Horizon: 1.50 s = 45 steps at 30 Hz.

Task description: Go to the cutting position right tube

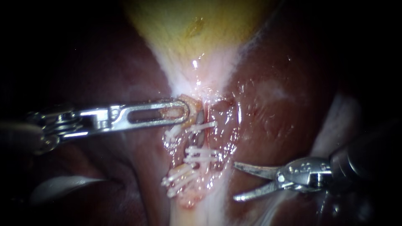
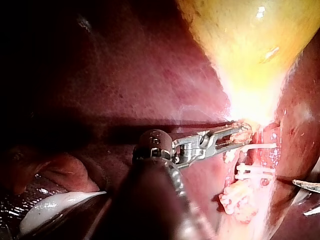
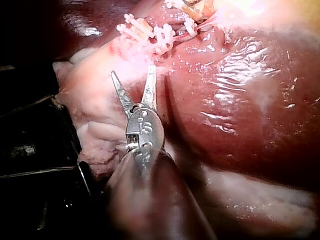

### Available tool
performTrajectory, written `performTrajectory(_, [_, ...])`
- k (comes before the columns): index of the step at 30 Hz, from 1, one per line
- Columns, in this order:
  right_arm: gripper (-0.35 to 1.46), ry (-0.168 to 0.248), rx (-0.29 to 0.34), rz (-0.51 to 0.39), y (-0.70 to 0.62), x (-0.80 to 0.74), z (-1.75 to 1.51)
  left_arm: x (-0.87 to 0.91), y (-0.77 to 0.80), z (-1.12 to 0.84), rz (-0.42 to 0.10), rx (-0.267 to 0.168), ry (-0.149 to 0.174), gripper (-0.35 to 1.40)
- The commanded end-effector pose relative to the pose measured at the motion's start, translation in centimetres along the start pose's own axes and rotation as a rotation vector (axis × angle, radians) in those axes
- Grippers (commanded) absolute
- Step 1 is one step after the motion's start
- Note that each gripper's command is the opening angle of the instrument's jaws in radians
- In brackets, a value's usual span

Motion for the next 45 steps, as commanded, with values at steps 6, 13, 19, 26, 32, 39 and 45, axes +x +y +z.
performTrajectory(6, [1.43,0.0,0.0,0.005,-0.01,0.0,-0.01,-0.03,-0.03,-0.04,-0.002,0.001,0.002,-0.35])
performTrajectory(13, [1.43,0.0,0.0,0.005,-0.01,0.0,-0.01,-0.24,-0.1,-0.3,-0.013,0.0,0.005,-0.35])
performTrajectory(19, [1.43,0.0,0.0,0.005,-0.01,0.0,-0.01,-0.49,-0.19,-0.62,-0.034,0.006,-0.036,-0.35])
performTrajectory(26, [1.43,0.0,0.0,0.005,-0.01,0.0,-0.01,-0.69,-0.32,-0.91,-0.032,0.016,-0.072,-0.35])
performTrajectory(32, [1.43,0.0,0.0,0.005,-0.01,0.01,0.0,-0.73,-0.41,-0.98,-0.026,0.022,-0.083,-0.35])
performTrajectory(39, [1.43,0.001,-0.002,0.014,0.02,0.03,0.01,-0.73,-0.43,-1.0,-0.027,0.022,-0.083,-0.35])
performTrajectory(45, [1.43,0.006,-0.008,0.072,0.1,0.05,0.03,-0.73,-0.43,-1.0,-0.027,0.021,-0.084,-0.35])
